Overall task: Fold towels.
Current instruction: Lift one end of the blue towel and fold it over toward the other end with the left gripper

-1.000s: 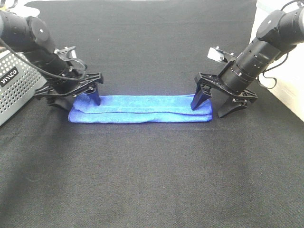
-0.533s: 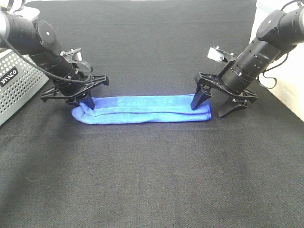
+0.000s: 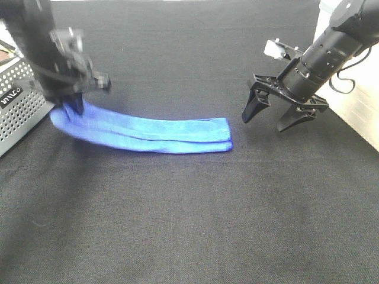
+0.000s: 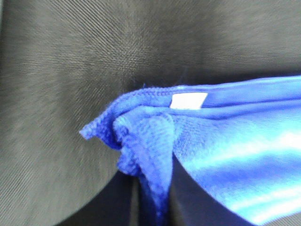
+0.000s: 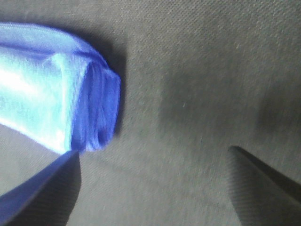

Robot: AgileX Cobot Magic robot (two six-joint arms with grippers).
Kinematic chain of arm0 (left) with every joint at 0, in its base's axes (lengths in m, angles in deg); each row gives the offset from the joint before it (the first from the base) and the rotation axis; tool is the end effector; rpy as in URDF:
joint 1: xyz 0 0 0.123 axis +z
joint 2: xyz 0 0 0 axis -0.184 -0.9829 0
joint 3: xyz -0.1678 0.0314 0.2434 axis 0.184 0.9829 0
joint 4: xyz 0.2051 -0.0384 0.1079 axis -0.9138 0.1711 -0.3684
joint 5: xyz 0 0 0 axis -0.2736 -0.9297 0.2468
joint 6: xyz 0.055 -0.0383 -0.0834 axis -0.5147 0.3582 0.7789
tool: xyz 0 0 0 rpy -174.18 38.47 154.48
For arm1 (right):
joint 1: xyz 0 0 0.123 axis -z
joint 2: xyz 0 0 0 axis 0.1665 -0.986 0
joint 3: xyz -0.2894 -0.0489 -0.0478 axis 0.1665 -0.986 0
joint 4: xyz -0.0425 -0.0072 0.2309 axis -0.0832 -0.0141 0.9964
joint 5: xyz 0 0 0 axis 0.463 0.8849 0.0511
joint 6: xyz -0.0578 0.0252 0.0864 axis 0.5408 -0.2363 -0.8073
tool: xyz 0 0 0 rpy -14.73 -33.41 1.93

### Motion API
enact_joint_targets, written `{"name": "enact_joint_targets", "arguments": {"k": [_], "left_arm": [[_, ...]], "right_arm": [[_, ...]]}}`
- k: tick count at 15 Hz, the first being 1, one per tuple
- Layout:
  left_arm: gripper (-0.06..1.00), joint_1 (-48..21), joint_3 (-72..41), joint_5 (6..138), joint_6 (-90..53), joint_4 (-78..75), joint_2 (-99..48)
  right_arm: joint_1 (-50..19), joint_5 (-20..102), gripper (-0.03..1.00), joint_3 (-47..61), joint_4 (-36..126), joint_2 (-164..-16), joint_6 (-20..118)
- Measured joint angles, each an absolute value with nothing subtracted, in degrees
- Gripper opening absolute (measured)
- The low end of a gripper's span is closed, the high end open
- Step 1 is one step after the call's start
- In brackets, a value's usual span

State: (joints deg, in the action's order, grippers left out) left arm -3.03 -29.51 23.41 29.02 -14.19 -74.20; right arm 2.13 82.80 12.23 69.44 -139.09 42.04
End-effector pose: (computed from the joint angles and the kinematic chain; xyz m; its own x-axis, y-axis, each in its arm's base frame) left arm 0.4259 -0.1051 0.1799 -0.9709 -0.0110 -0.2394 0.0073 0.9971 -0.0756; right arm 0.4122 0.0982 0.1520 -0.9850 -0.0366 -0.1686 -0.1055 0.9010 0.4207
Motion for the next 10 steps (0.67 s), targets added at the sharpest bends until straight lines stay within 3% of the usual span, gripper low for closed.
{"name": "enact_joint_targets", "arguments": {"k": [10], "left_arm": [[0.09,-16.0,-43.3,20.0,34.5,1.0,-80.0]], "right_arm": [[2.1,86.0,0.79,12.2,69.0,-135.5,40.5]]}}
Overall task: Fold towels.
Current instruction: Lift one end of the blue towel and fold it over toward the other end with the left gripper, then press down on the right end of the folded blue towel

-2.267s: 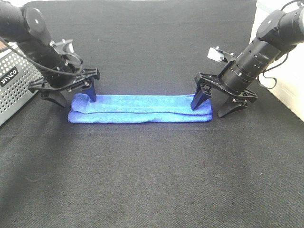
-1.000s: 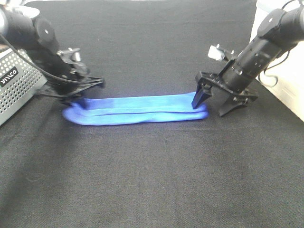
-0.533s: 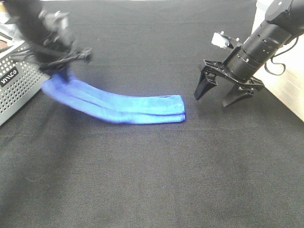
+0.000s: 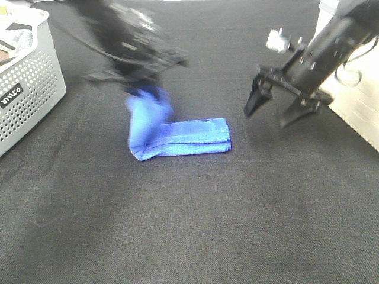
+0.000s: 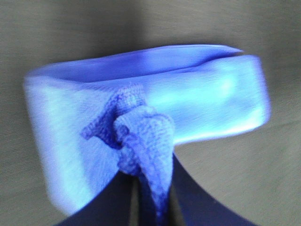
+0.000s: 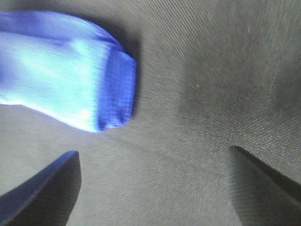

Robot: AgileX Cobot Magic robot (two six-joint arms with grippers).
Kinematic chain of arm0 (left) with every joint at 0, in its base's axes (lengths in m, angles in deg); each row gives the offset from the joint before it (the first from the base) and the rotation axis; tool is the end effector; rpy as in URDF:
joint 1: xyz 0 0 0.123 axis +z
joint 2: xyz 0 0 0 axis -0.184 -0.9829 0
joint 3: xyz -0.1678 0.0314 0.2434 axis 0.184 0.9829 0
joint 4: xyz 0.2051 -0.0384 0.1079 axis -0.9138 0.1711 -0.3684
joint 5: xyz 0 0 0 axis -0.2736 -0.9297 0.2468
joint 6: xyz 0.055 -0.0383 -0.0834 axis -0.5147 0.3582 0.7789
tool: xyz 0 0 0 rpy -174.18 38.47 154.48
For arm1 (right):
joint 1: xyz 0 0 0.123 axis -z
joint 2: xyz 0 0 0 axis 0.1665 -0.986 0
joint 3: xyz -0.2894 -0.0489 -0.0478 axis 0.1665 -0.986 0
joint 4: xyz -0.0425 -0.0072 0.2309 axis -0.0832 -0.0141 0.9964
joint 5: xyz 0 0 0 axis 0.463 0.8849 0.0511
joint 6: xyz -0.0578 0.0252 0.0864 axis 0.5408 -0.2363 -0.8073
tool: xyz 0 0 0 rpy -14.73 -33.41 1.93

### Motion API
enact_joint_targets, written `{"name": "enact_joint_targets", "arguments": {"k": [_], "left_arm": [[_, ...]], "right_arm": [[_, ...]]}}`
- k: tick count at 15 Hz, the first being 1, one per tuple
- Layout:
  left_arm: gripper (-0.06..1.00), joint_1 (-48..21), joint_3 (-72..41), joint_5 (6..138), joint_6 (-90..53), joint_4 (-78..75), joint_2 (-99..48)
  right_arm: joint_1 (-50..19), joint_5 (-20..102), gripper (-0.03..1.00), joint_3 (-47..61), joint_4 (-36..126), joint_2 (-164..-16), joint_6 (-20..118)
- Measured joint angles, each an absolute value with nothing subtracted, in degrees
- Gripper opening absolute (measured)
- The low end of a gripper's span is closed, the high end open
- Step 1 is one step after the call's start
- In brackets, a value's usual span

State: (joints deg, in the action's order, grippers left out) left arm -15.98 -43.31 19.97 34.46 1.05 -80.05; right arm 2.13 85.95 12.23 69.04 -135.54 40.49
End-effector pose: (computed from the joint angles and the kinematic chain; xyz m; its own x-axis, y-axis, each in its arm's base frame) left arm 0.4160 -0.2362 0.1972 -0.9794 -0.0198 -0.2008 0.0541 0.9331 -0.3556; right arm 0.4038 0.0985 0.1772 -0.9845 -0.0387 -0.1713 -0.1106 0.8945 0.4333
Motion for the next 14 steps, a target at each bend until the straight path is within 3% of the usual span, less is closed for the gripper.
{"name": "enact_joint_targets", "arguments": {"k": [2,4,6,11,14], "left_arm": [[0.19,-18.7,-48.5,20.8,37.7,2.2,-85.0],[0.49,-20.2,-51.6,22.7,38.6,5.1,-87.2],[0.60,-21.4,-52.8,26.5,38.6,9.2,-87.7],[0.62,-19.3,-60.1,24.8,37.3,11.0,-87.7],[0.63,-14.4,-65.7,17.0,36.5,5.6,-87.7]], "right_arm": [[2.1,86.4,0.79,12.2,69.0,-134.2,40.5],[2.1,87.8,0.79,12.2,69.0,-134.1,40.5],[2.1,88.8,0.79,12.2,68.9,-134.1,40.5],[2.1,90.3,0.79,12.2,69.8,-134.1,40.5],[2.1,90.4,0.78,12.2,81.0,-134.1,44.7]]}}
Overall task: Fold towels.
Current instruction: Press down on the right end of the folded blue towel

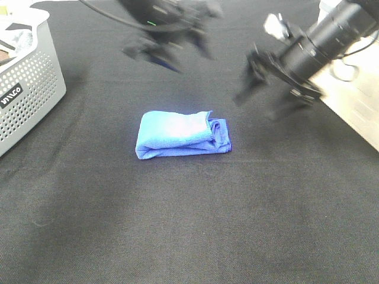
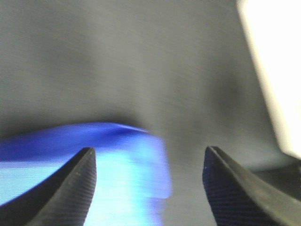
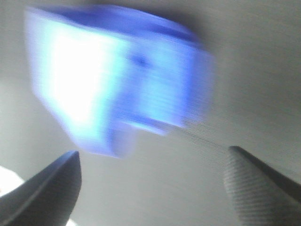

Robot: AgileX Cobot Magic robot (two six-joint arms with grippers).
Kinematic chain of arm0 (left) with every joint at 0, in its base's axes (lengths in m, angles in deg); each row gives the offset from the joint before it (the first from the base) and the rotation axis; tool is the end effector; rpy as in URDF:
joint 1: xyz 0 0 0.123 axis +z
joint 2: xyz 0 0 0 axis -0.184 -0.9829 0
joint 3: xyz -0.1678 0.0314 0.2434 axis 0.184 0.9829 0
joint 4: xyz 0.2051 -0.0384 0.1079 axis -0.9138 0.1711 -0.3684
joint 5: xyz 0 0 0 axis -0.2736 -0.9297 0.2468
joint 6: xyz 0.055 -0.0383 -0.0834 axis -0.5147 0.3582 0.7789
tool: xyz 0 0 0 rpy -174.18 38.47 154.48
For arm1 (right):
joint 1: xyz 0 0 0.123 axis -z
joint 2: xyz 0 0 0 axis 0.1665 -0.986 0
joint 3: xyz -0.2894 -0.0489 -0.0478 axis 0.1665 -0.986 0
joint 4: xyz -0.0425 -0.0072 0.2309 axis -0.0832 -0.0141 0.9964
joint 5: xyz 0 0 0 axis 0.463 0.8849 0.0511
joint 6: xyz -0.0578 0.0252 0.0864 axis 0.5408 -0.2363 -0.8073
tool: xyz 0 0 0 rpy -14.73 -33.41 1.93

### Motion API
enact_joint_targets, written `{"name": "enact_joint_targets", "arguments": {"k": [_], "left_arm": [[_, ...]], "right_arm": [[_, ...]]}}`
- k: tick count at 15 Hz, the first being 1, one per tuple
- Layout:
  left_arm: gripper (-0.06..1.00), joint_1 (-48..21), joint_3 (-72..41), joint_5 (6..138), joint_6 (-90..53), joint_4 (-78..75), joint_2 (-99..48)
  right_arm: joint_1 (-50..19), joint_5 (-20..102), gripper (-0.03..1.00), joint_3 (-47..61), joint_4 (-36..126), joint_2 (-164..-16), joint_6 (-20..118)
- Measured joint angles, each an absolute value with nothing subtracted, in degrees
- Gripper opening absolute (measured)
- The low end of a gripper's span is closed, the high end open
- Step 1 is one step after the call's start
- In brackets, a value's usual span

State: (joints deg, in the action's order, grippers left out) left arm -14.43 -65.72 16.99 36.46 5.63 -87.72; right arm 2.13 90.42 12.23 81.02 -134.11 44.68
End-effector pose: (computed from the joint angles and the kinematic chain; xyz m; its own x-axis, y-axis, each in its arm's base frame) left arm 0.4618 -0.2519 0.2392 -0.9402 -0.1146 -0.3208 0.0667 0.8615 -0.5034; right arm 0.3974 0.1153 0.1975 -0.9883 -0.0141 -0.1519 -0.1033 0.7946 0.5983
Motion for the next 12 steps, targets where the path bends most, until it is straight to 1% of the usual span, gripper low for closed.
{"name": "enact_joint_targets", "arguments": {"k": [2,3,6,8,10,12], "left_arm": [[0.63,-10.7,-67.3,12.7,36.3,1.7,-87.7],[0.63,-9.4,-67.3,12.2,36.4,0.6,-87.7],[0.63,-6.9,-67.3,12.2,38.6,-0.5,-87.7],[0.63,-6.6,-67.3,12.2,38.9,-1.3,-87.7],[0.63,-6.6,-67.3,12.2,38.9,-1.2,-87.7],[0.63,-6.6,-67.3,10.7,38.9,-1.0,-87.7]], "right_arm": [[1.8,91.1,0.78,12.2,95.1,-134.1,51.6],[0.7,91.3,0.78,12.2,98.8,-134.2,53.6],[-6.5,89.0,0.78,12.2,103.3,-136.1,57.3],[-8.2,88.0,0.78,12.2,105.9,-138.8,58.3],[-8.3,87.9,0.78,12.2,109.9,-143.3,60.8],[-6.2,87.8,0.78,12.2,111.3,-148.3,61.9]]}}
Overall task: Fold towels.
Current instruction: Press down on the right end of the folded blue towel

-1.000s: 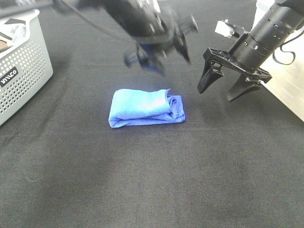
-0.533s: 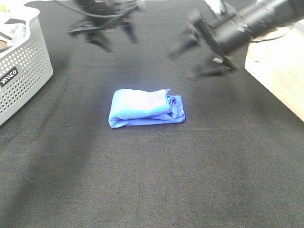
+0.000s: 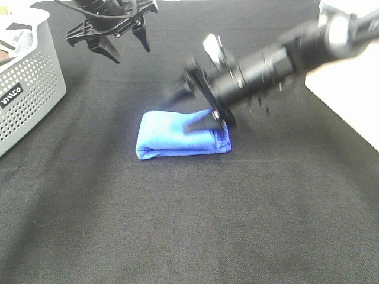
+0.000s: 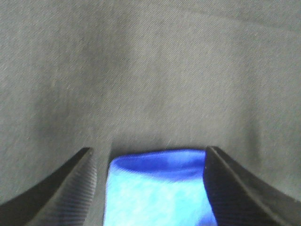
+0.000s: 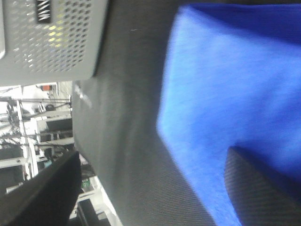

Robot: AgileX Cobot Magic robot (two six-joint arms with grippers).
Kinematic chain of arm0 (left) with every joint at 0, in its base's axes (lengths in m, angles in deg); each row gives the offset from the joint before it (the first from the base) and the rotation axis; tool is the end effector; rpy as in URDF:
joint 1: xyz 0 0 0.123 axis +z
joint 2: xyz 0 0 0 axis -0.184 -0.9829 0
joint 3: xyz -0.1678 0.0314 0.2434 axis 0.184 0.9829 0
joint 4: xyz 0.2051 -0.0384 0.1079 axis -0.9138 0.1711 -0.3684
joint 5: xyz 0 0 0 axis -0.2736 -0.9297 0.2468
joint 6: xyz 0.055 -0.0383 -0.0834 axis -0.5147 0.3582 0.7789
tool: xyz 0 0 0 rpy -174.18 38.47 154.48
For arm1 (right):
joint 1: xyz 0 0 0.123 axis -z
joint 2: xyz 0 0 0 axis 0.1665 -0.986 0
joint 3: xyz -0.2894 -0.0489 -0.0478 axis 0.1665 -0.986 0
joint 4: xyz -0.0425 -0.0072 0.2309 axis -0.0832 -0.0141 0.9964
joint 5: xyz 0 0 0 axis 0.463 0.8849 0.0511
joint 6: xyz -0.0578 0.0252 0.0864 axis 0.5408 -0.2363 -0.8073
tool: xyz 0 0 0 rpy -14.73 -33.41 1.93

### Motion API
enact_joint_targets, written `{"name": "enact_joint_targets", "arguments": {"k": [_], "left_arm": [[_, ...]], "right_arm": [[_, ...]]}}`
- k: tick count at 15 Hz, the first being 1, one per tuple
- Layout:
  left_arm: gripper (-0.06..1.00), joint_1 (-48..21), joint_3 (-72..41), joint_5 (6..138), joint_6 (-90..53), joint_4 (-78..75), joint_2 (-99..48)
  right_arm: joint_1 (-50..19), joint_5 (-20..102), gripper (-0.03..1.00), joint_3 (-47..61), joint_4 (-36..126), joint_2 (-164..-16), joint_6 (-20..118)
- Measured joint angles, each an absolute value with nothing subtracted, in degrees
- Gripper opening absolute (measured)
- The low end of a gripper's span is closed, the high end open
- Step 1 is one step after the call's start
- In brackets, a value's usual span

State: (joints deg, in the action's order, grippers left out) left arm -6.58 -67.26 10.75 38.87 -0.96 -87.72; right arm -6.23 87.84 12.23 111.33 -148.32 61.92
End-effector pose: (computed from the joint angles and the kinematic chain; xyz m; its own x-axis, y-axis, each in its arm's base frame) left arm 0.4863 -0.1757 0.2383 -0.9324 -0.2086 -0.2951 -0.0794 0.9149 -0.3957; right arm 0.4052 0.2030 0.1233 -0.9970 0.0072 -0.0771 -0.0607 0.5452 0.8361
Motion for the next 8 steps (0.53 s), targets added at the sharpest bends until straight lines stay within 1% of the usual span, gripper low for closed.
{"name": "enact_joint_targets", "arguments": {"k": [4,8], "left_arm": [[0.63,-6.6,-67.3,6.6,38.4,-1.9,-87.7],[0.63,-6.6,-67.3,6.3,36.2,-8.9,-83.9]], "right_arm": [[-3.6,89.6,0.78,12.3,111.6,-150.8,61.9],[-3.6,92.3,0.78,12.3,108.8,-144.5,61.9]]}}
